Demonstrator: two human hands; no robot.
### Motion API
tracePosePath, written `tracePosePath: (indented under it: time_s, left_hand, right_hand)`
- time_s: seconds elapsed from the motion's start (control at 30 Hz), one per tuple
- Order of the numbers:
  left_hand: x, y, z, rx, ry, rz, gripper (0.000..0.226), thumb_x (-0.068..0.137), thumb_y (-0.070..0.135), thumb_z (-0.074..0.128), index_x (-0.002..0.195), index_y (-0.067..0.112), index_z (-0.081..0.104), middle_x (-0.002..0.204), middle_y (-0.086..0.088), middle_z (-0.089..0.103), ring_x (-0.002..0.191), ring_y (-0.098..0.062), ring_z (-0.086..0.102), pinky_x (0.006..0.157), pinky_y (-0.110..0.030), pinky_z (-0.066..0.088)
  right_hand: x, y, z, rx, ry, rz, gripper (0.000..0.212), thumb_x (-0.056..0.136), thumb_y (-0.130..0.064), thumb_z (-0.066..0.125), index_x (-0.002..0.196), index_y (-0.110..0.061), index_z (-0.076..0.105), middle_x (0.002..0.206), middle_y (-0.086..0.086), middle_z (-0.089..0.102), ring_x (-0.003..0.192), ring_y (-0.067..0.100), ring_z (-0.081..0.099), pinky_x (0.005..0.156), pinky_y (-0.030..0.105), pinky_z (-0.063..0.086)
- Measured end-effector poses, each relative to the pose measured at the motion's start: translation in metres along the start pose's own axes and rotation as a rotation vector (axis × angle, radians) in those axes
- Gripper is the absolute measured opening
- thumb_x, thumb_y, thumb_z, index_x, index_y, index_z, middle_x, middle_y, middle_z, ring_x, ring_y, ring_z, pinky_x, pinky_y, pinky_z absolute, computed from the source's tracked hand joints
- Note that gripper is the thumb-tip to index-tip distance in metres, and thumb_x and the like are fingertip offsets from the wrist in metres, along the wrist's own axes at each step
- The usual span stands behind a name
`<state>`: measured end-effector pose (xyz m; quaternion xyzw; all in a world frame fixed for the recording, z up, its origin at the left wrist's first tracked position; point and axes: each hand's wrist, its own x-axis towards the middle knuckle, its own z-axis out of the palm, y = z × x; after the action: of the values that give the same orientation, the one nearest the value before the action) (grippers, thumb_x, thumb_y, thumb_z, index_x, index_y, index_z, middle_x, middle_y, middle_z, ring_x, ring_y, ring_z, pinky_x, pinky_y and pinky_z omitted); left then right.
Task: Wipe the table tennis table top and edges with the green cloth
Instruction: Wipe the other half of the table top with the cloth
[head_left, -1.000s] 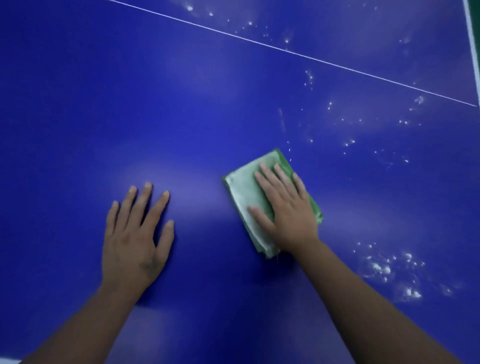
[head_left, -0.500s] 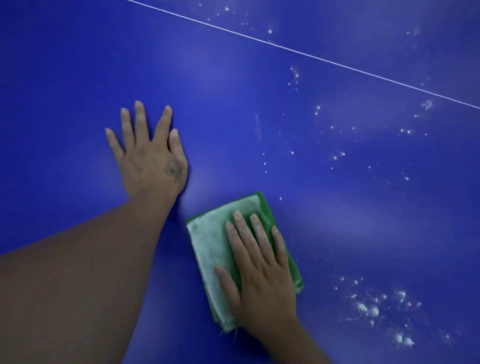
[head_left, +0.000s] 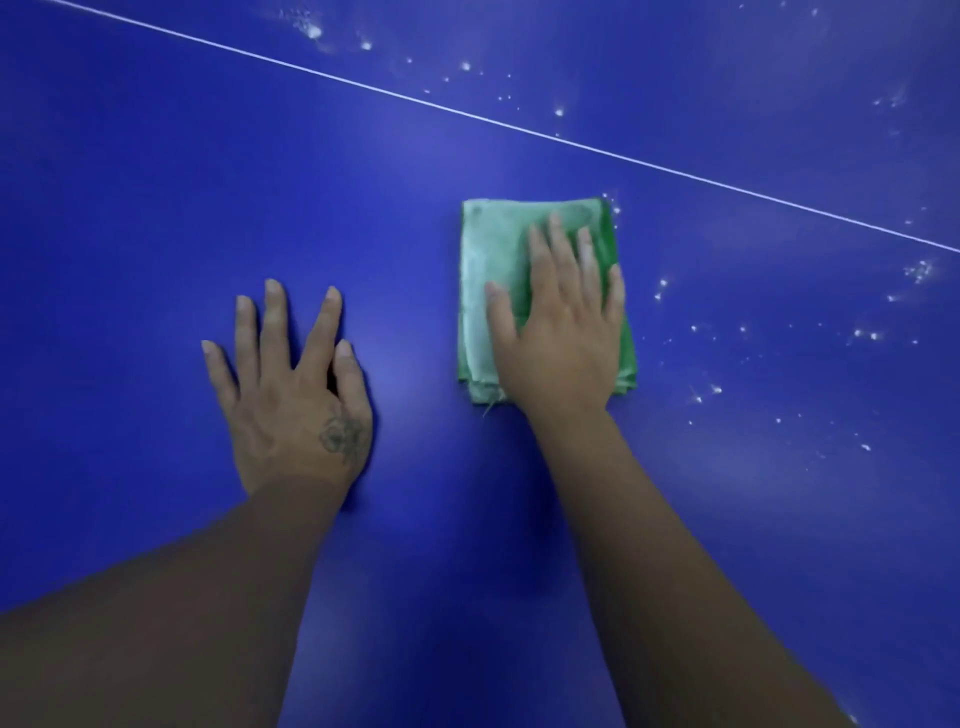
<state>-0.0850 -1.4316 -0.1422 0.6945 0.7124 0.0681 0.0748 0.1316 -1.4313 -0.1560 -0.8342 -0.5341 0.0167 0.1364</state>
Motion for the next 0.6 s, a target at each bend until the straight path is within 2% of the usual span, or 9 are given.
tracePosePath:
  time_s: [0.1,0.23,0.43,0.6]
  left_hand:
    - [0.001,0.0,0.002,0.003,0.019,0.006,0.059,0.111,0.049,0.023,0.168,0.041,0.034,0.181,0.0,0.016,0.168,-0.023,0.005,0.135,-0.055,0.001]
    - [0.0,-0.002,0.005,-0.031,0.081,0.03,0.056,0.112,0.045,0.03,0.166,0.036,0.042,0.179,-0.004,0.022,0.168,-0.026,0.011,0.135,-0.057,0.004]
    - [0.001,-0.002,0.007,-0.046,0.095,0.022,0.055,0.111,0.043,0.031,0.165,0.036,0.043,0.179,-0.004,0.022,0.168,-0.025,0.009,0.135,-0.055,0.001]
    - [0.001,-0.004,0.009,-0.063,0.088,0.025,0.056,0.112,0.045,0.03,0.166,0.038,0.04,0.18,-0.003,0.021,0.168,-0.023,0.007,0.135,-0.054,0.0]
  right_hand:
    - [0.012,-0.022,0.005,-0.034,0.032,0.057,0.071,0.109,-0.053,0.034,0.17,-0.016,0.034,0.179,-0.001,0.026,0.168,0.022,0.017,0.135,0.055,0.007]
    - [0.011,-0.06,0.01,-0.033,0.005,-0.039,0.071,0.109,-0.053,0.034,0.17,-0.015,0.034,0.179,0.002,0.025,0.168,0.024,0.017,0.134,0.056,0.006]
    - [0.038,-0.035,0.003,0.008,-0.072,-0.131,0.071,0.108,-0.06,0.039,0.17,-0.027,0.033,0.18,-0.007,0.022,0.168,0.018,0.012,0.135,0.049,0.003]
    - [0.059,0.02,-0.01,-0.008,-0.082,0.081,0.071,0.11,-0.063,0.036,0.172,-0.03,0.026,0.181,-0.011,0.017,0.168,0.014,0.007,0.136,0.045,0.003]
